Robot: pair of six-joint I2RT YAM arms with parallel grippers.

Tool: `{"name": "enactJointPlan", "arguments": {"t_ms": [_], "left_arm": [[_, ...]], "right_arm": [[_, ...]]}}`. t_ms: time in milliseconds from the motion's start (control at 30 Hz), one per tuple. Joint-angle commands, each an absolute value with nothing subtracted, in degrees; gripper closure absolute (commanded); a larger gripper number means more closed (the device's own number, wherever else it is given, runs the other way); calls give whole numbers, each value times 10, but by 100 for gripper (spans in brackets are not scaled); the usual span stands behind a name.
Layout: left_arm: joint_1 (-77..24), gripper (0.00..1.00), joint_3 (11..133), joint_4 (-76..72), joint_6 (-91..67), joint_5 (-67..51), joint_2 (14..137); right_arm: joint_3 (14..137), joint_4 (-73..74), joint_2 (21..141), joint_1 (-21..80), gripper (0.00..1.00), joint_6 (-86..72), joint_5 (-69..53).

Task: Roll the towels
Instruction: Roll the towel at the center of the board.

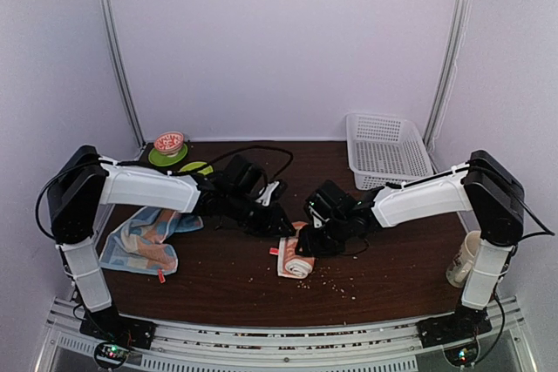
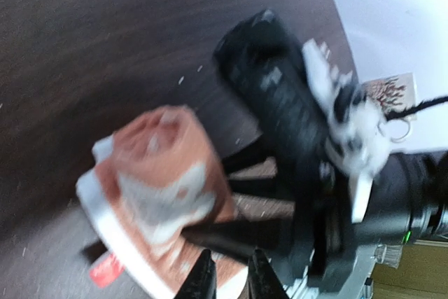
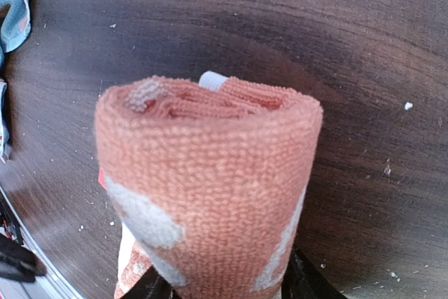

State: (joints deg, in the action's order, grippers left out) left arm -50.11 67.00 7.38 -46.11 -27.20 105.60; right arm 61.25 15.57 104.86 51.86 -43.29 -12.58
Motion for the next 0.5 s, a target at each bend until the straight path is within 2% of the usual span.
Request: {"name": "enactJointPlan", "arguments": {"t_ms": [0, 467], "left_arm": [[-496, 83, 712, 21, -479, -302, 1115], [-478, 84, 722, -63, -531, -338, 1207]], "right_arm": [[608, 168, 1060, 524, 52, -419, -101], [624, 174, 1055, 537, 49, -382, -112]]}}
